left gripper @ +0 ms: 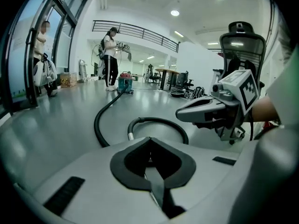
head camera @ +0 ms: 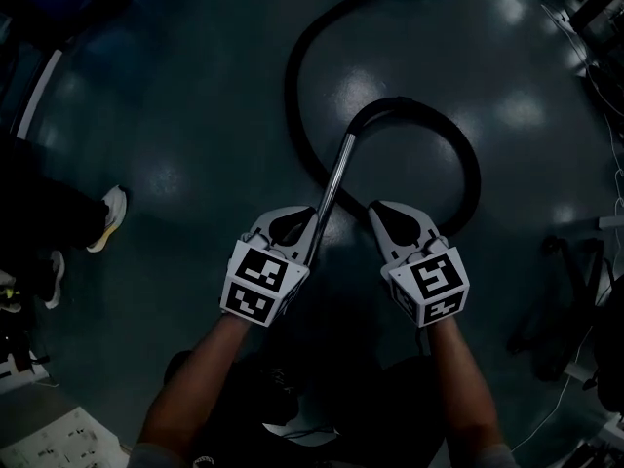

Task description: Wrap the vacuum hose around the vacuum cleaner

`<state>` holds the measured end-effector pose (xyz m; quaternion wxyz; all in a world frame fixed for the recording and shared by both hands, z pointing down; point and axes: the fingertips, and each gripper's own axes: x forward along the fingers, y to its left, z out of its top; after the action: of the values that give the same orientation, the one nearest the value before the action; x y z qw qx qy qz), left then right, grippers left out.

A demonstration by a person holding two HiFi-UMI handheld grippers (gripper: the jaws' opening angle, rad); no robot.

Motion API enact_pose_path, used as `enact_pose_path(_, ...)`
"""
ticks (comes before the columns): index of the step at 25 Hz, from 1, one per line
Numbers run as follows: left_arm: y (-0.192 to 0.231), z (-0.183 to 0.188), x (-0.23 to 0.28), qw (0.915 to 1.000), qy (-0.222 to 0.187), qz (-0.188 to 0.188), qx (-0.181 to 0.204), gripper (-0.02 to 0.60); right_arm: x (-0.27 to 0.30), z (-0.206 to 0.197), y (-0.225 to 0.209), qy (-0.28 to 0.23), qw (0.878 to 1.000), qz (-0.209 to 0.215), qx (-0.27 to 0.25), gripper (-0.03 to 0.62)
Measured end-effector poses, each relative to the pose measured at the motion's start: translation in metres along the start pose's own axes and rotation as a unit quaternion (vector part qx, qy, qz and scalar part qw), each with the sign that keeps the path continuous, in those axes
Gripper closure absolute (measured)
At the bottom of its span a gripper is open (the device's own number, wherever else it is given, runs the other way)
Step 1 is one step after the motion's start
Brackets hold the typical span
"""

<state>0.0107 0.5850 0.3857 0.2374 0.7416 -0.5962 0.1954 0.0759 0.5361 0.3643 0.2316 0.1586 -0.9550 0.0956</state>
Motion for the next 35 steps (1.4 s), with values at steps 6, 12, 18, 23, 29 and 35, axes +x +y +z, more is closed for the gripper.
enact_pose_path(6, 0.009, -0.029, 0.025, 0.9995, 0.02, -0.009, 0.021, 0.574, 0.037, -0.032, -0.005, 0.017, 1.0, 0.006, 0.023, 0.588)
enact_pose_path(12, 0.017, -0.053, 0.038, 0.9993, 0.035, -0.004, 0.009, 0.574, 0.079, -0.082, 0.008, 0.073, 0.993, 0.028, 0.087, 0.586)
enact_pose_path(18, 0.035, -0.084, 0.041, 0.9986, 0.049, 0.017, -0.01, 0.574, 0.133, -0.148, 0.031, 0.12, 0.974, 0.042, 0.186, 0.367)
enact_pose_path(23, 0.033, -0.106, 0.053, 0.9976, 0.063, 0.019, -0.019, 0.574, 0.146, -0.204, 0.02, 0.156, 0.96, -0.027, 0.23, 0.332)
enact_pose_path(29, 0.053, -0.109, 0.044, 0.9974, 0.068, 0.006, -0.026, 0.574, 0.176, -0.239, 0.033, 0.169, 0.942, -0.093, 0.275, 0.311)
enact_pose_path(35, 0.053, -0.108, 0.04, 0.9974, 0.068, 0.004, -0.024, 0.574, 0.186, -0.253, 0.033, 0.169, 0.935, -0.103, 0.296, 0.312)
